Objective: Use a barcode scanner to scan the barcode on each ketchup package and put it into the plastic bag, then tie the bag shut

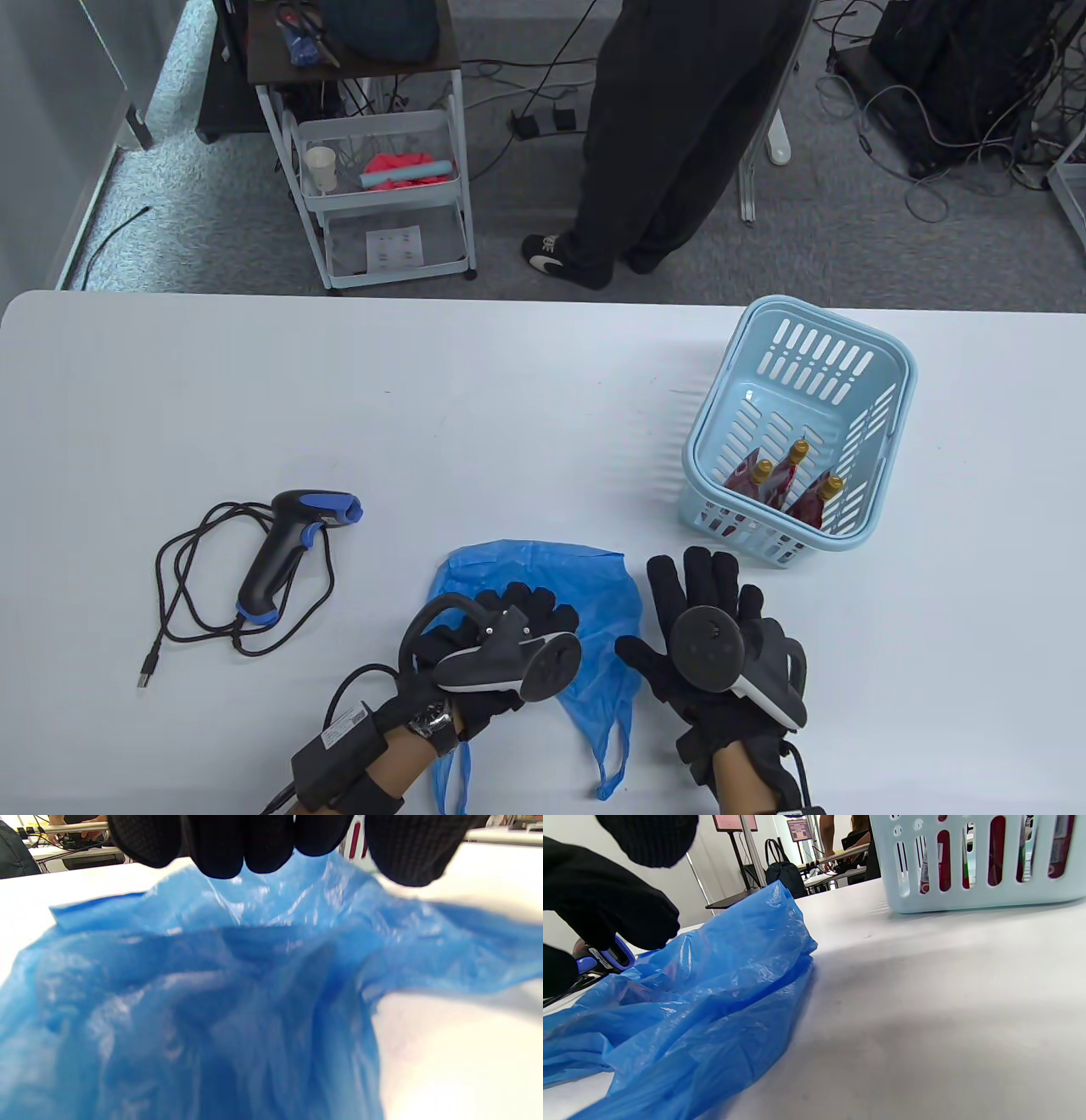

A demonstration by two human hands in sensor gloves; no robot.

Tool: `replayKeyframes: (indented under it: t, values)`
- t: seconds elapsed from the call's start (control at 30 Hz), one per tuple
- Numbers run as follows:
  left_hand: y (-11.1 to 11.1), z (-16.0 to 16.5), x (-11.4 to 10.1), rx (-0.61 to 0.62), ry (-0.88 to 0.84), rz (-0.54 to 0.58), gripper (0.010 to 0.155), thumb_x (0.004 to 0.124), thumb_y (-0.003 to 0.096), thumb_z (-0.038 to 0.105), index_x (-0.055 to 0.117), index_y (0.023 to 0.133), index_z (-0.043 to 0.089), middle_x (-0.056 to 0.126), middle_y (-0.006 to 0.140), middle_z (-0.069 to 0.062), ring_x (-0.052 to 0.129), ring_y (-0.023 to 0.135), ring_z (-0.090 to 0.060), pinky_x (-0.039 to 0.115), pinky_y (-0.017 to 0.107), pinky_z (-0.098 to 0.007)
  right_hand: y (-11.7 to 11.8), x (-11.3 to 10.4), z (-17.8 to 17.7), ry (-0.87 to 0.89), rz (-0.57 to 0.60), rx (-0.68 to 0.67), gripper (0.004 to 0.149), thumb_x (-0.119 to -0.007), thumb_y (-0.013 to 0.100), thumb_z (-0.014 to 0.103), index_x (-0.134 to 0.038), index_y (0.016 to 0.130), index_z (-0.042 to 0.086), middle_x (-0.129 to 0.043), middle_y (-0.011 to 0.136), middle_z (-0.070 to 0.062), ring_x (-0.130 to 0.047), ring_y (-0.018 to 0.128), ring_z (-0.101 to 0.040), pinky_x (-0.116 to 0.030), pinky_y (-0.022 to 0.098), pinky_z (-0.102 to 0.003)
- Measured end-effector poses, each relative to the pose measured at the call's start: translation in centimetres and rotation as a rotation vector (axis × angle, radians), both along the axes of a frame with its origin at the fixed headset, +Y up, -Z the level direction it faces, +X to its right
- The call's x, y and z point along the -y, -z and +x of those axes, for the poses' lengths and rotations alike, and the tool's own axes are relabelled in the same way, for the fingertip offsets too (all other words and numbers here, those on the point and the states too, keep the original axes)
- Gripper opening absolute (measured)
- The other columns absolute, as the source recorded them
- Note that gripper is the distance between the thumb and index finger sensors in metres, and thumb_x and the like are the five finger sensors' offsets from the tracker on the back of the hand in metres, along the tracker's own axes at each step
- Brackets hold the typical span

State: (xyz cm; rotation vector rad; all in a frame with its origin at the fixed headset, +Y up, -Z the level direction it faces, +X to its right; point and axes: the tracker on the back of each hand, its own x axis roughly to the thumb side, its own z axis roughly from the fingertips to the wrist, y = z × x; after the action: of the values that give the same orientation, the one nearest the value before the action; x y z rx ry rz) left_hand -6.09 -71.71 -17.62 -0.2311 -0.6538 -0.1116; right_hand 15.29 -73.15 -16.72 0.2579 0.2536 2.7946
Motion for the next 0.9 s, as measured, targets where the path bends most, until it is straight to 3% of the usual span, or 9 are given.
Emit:
replayKeyframes:
  t: [0.23, 0.33, 0.47, 0.6, 0.9]
  values:
    - [0.3, -3.0, -3.1, -0.050, -0.135, 0.030, 0.073, 0.076, 0.0432, 0.059, 0.058, 0.108, 0.030, 0.065, 0.110, -0.002, 0.076, 0.099, -0.036, 0.074, 0.067, -0.053, -0.9, -1.4, -1.5, 0.033, 0.106, -0.054, 0.079, -0.071, 0.051, 0.055, -0.043, 0.113, 0.014, -0.039, 0.116, -0.025, -0.036, 0.104, -0.054, -0.036, 0.074, -0.069]
    - [0.2, -4.2, -3.3, -0.066, -0.157, 0.023, 0.072, 0.076, 0.0434, 0.059, 0.060, 0.107, 0.030, 0.067, 0.109, -0.002, 0.078, 0.098, -0.036, 0.074, 0.067, -0.053, -1.3, -1.9, -2.6, 0.035, 0.142, -0.100, 0.072, -0.075, 0.051, 0.051, -0.054, 0.109, 0.014, -0.053, 0.112, -0.023, -0.050, 0.101, -0.052, -0.044, 0.073, -0.066]
    - [0.1, -5.3, -2.2, -0.078, -0.145, -0.015, 0.069, 0.076, 0.0434, 0.059, 0.064, 0.105, 0.030, 0.070, 0.108, -0.002, 0.079, 0.097, -0.036, 0.074, 0.067, -0.053, -1.6, -1.8, -4.3, 0.025, 0.136, -0.186, 0.061, -0.079, 0.050, 0.044, -0.066, 0.102, 0.015, -0.067, 0.105, -0.019, -0.063, 0.094, -0.048, -0.053, 0.071, -0.063]
    - [0.1, -5.6, -0.1, -0.088, -0.101, -0.061, 0.068, 0.076, 0.0435, 0.058, 0.066, 0.104, 0.030, 0.071, 0.107, -0.002, 0.080, 0.097, -0.036, 0.074, 0.067, -0.053, -1.5, -0.5, -6.3, -0.030, 0.059, -0.276, 0.054, -0.082, 0.050, 0.040, -0.071, 0.097, 0.015, -0.073, 0.099, -0.017, -0.069, 0.090, -0.046, -0.057, 0.069, -0.062]
    - [0.8, -6.0, 3.4, -0.113, -0.078, -0.151, 0.067, 0.076, 0.0442, 0.058, 0.067, 0.104, 0.029, 0.071, 0.107, -0.003, 0.080, 0.097, -0.037, 0.074, 0.067, -0.054, -0.8, 3.6, -8.5, -0.208, -0.183, -0.356, 0.066, -0.083, 0.047, 0.047, -0.065, 0.102, 0.015, -0.066, 0.104, -0.019, -0.063, 0.094, -0.048, -0.054, 0.070, -0.063]
